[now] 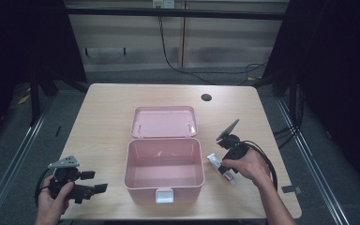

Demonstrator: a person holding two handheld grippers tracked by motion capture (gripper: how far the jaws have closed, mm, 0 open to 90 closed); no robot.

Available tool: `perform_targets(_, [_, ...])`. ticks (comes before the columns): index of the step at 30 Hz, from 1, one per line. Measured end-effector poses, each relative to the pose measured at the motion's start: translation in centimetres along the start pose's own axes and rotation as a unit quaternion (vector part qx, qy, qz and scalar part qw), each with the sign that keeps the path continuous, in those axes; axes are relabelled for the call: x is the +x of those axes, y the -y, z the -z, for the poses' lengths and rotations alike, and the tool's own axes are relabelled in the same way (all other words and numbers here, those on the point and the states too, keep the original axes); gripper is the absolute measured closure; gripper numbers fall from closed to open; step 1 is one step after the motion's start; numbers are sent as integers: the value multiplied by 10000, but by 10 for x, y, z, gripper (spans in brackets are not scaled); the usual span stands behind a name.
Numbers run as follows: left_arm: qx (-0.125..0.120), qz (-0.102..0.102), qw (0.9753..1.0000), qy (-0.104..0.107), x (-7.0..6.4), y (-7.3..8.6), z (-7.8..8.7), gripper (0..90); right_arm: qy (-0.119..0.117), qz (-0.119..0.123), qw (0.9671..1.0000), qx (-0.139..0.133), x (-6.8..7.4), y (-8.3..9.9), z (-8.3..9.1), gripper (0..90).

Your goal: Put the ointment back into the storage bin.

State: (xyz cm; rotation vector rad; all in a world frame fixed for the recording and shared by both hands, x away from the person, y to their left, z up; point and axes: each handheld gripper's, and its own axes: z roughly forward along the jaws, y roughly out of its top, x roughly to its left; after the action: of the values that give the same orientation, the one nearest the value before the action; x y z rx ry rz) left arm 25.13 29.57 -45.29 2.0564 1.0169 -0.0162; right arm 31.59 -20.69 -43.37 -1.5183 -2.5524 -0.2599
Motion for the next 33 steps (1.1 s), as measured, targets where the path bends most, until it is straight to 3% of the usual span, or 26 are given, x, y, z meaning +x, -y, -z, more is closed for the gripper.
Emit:
perform_targets(11, [5, 10, 10000, -16, 0, 0, 0, 166, -54, 238, 9995, 181, 0, 10, 15, 717])
perform_targets(21, [26, -2, 10000, -16, 0, 0, 0, 166, -93, 518, 9985, 157, 3, 16, 27, 717])
perform_targets(33, [23, 2, 10000, -17, 0, 0, 0, 166, -372, 1020, 9935, 352, 9, 24, 41, 718])
